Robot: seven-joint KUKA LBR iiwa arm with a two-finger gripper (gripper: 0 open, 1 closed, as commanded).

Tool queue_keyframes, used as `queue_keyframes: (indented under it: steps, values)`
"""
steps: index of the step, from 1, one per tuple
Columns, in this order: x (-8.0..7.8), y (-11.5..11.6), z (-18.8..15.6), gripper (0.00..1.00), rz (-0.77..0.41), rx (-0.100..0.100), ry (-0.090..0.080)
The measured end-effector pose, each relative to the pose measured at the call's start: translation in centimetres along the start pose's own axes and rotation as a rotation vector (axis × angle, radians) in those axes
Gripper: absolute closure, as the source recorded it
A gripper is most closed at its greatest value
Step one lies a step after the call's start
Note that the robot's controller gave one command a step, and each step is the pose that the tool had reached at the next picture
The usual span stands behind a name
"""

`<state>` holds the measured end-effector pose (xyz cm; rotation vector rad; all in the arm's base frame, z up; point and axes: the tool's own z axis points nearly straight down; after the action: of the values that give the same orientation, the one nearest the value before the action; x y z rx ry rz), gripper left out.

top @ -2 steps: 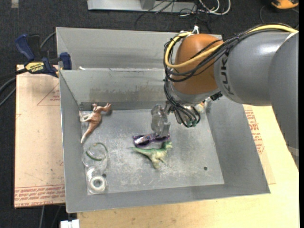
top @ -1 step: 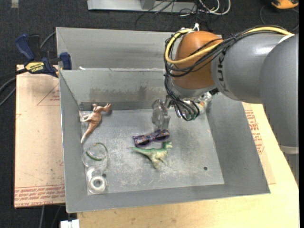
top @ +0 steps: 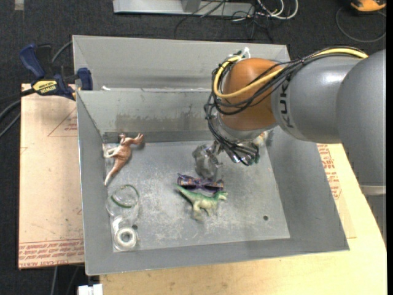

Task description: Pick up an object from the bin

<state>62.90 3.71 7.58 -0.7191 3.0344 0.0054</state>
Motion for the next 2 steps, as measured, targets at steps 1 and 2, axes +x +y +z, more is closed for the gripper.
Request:
queue_keyframes:
  steps: [1,2]
  values:
    - [-1.16,3.35,0.48,0.0,-0.119,0.007,-0.016]
    - [-1.16,3.34,0.48,0.0,-0.118,0.007,-0.016]
